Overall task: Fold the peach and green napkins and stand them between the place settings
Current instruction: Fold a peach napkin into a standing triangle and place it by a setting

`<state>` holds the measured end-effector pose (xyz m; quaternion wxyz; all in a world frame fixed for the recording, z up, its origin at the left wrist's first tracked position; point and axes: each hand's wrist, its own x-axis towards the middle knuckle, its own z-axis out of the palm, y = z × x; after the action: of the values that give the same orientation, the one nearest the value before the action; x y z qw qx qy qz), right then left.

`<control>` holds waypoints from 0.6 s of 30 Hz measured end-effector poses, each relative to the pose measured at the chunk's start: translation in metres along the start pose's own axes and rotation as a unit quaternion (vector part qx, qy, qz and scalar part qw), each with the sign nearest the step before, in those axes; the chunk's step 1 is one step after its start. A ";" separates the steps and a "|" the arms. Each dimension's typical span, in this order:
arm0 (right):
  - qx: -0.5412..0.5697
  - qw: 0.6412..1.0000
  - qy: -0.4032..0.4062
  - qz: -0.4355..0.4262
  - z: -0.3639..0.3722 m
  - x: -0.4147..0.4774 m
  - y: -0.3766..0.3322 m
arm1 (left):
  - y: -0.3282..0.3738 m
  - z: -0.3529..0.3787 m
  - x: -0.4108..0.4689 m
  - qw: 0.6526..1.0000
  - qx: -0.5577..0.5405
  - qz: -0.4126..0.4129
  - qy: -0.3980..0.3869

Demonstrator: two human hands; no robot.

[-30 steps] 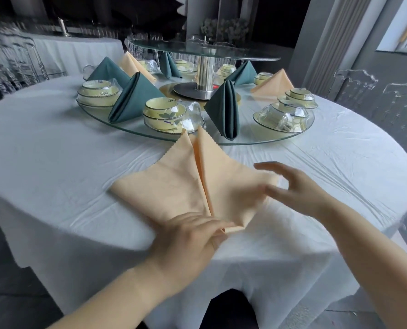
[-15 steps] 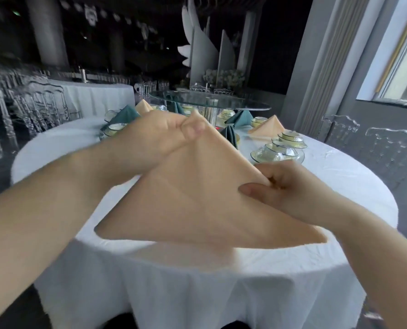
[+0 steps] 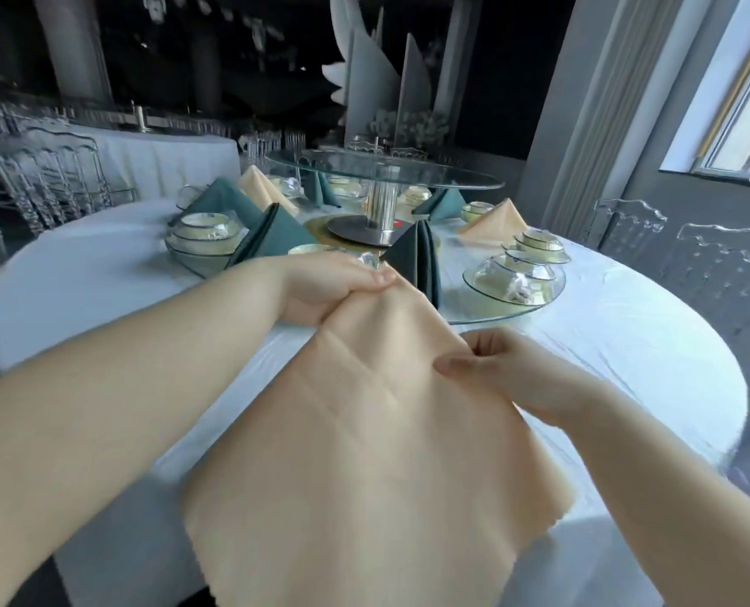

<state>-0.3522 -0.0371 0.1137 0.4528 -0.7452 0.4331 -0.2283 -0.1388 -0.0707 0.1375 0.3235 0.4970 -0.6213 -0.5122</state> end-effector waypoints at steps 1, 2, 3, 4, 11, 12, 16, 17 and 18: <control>-0.009 0.999 0.009 0.030 0.003 0.007 0.014 | -0.007 0.006 0.006 0.999 -0.027 -0.029 -0.034; -0.013 0.998 0.016 0.059 0.004 0.014 0.025 | -0.015 0.009 0.018 0.996 -0.035 -0.063 -0.052; -0.017 0.996 0.021 0.081 0.005 0.020 0.036 | -0.025 0.013 0.027 0.995 -0.016 -0.081 -0.049; -0.026 0.995 0.026 0.096 0.006 0.026 0.044 | -0.032 0.014 0.038 0.994 -0.015 -0.092 -0.049; -0.079 0.986 0.056 0.132 -0.004 0.058 0.065 | -0.046 0.012 0.075 0.989 -0.032 -0.134 -0.058; -0.084 0.985 0.062 0.136 -0.005 0.064 0.066 | -0.048 0.009 0.080 0.988 -0.032 -0.137 -0.057; -0.091 0.982 0.072 0.146 -0.009 0.077 0.067 | -0.056 0.003 0.086 0.989 -0.039 -0.133 -0.051; -0.090 0.982 0.072 0.146 -0.009 0.078 0.067 | -0.057 0.001 0.085 0.989 -0.042 -0.129 -0.051; -0.089 0.983 0.072 0.146 -0.010 0.078 0.067 | -0.059 -0.001 0.083 0.989 -0.052 -0.125 -0.051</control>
<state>-0.3483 -0.1230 0.0562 0.3804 -0.6932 0.5871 -0.1734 -0.1455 -0.1490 0.0724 0.2498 0.5263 -0.5424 -0.6053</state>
